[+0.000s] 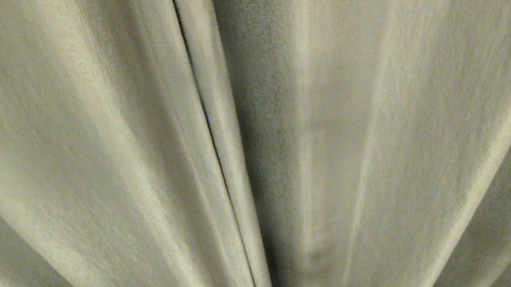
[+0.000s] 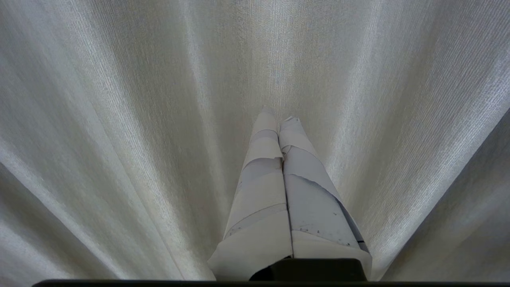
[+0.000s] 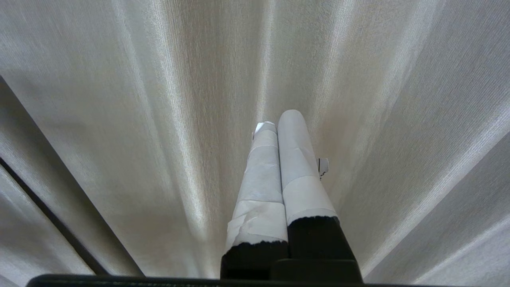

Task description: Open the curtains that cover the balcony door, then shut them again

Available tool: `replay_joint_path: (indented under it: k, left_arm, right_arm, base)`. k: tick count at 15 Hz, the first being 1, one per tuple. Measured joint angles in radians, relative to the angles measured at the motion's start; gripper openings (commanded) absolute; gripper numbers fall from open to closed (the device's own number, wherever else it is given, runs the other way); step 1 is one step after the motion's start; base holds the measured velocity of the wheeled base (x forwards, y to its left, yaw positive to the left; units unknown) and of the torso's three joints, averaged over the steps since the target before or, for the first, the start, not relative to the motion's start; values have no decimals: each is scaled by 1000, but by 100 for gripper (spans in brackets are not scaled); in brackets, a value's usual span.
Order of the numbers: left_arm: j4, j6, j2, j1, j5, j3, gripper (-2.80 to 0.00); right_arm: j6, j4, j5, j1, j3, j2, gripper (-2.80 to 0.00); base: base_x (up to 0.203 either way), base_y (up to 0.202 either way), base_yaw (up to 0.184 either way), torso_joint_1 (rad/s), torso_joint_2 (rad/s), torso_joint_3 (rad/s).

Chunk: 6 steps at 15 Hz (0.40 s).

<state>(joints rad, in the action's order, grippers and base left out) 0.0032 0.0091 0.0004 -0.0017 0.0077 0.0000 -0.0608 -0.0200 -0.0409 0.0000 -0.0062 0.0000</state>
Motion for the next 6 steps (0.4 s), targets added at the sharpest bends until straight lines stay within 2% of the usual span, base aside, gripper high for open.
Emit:
replay_joint_path:
  k: [6]
  left_arm:
    - [0, 0, 0, 0, 0, 0, -280]
  right_arm:
    - [0, 0, 0, 0, 0, 0, -280]
  base:
    - [0, 0, 0, 0, 0, 0]
